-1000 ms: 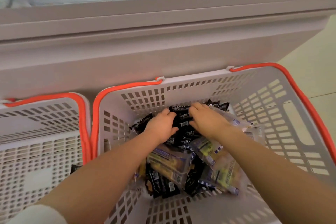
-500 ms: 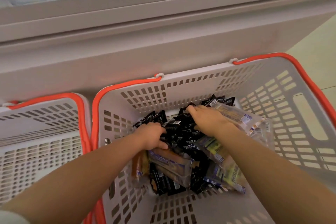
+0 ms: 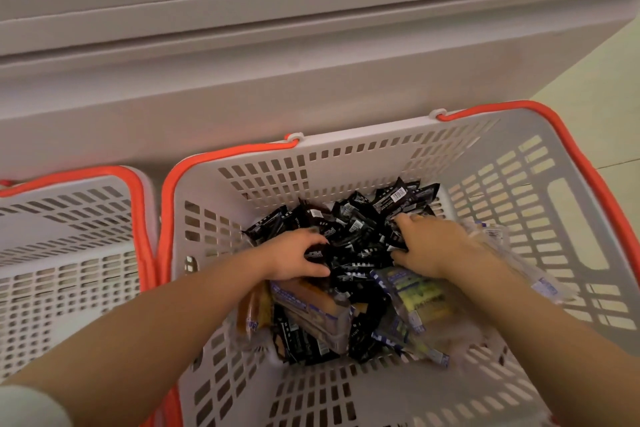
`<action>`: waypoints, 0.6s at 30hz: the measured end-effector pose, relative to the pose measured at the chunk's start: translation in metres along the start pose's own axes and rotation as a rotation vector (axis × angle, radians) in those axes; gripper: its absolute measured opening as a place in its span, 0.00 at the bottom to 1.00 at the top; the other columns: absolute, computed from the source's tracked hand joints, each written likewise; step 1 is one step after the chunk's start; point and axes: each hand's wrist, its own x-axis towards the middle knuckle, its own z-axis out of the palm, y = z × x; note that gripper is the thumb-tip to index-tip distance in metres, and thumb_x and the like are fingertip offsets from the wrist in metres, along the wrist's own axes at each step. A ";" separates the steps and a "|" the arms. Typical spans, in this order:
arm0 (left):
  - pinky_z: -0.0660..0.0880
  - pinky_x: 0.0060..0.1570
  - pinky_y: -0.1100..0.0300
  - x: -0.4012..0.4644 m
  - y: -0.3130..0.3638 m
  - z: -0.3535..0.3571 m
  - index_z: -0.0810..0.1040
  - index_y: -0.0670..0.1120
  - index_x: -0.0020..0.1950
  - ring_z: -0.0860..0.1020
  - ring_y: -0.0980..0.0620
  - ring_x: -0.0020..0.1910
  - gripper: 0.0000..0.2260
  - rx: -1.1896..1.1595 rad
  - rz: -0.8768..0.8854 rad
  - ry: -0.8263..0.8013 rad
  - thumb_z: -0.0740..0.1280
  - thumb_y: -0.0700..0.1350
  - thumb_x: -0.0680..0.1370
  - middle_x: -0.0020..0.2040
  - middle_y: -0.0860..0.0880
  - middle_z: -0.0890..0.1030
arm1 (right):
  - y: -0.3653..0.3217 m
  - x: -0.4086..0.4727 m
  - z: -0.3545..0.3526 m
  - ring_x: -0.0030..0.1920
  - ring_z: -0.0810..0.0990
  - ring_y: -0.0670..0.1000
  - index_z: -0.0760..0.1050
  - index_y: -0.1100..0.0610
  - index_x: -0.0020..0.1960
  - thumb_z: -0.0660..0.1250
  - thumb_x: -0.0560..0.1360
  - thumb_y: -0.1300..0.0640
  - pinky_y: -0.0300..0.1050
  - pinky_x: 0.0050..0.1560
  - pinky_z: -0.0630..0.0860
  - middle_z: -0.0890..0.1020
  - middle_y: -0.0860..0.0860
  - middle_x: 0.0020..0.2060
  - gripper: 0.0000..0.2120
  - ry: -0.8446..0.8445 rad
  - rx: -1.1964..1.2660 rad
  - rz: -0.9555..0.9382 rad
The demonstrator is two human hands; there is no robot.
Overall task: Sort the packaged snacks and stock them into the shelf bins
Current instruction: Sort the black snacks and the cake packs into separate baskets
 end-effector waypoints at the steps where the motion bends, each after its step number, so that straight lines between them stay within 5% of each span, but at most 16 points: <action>1: 0.63 0.65 0.59 0.001 0.002 0.001 0.63 0.50 0.73 0.65 0.49 0.70 0.29 0.013 -0.005 0.036 0.66 0.55 0.75 0.73 0.47 0.65 | -0.004 -0.001 0.001 0.59 0.73 0.57 0.63 0.55 0.64 0.60 0.75 0.40 0.51 0.52 0.72 0.74 0.54 0.59 0.25 0.024 -0.027 0.001; 4: 0.72 0.54 0.58 -0.004 0.009 0.001 0.64 0.47 0.72 0.75 0.47 0.59 0.27 0.057 -0.031 0.165 0.64 0.55 0.77 0.64 0.44 0.75 | -0.022 0.002 0.004 0.64 0.70 0.56 0.63 0.55 0.66 0.64 0.72 0.39 0.54 0.60 0.68 0.72 0.54 0.62 0.30 0.075 -0.121 -0.080; 8: 0.74 0.39 0.55 -0.027 0.020 -0.011 0.66 0.45 0.69 0.78 0.50 0.41 0.26 0.134 0.020 0.436 0.63 0.58 0.76 0.44 0.47 0.80 | -0.049 0.013 0.017 0.65 0.69 0.56 0.60 0.58 0.69 0.66 0.74 0.51 0.53 0.63 0.64 0.71 0.55 0.65 0.28 0.106 -0.249 -0.170; 15: 0.77 0.45 0.50 -0.082 0.014 -0.024 0.66 0.46 0.67 0.80 0.49 0.46 0.26 0.054 -0.002 0.529 0.63 0.60 0.75 0.51 0.46 0.81 | -0.052 0.032 0.013 0.60 0.75 0.56 0.63 0.56 0.67 0.69 0.72 0.47 0.51 0.56 0.70 0.75 0.54 0.60 0.28 0.018 -0.231 -0.184; 18: 0.76 0.37 0.64 -0.102 0.015 -0.026 0.70 0.48 0.60 0.79 0.57 0.39 0.20 -0.097 -0.027 0.583 0.65 0.59 0.75 0.46 0.49 0.82 | -0.050 0.029 0.008 0.59 0.76 0.56 0.63 0.55 0.66 0.66 0.74 0.43 0.50 0.53 0.71 0.75 0.53 0.61 0.27 0.040 -0.100 -0.155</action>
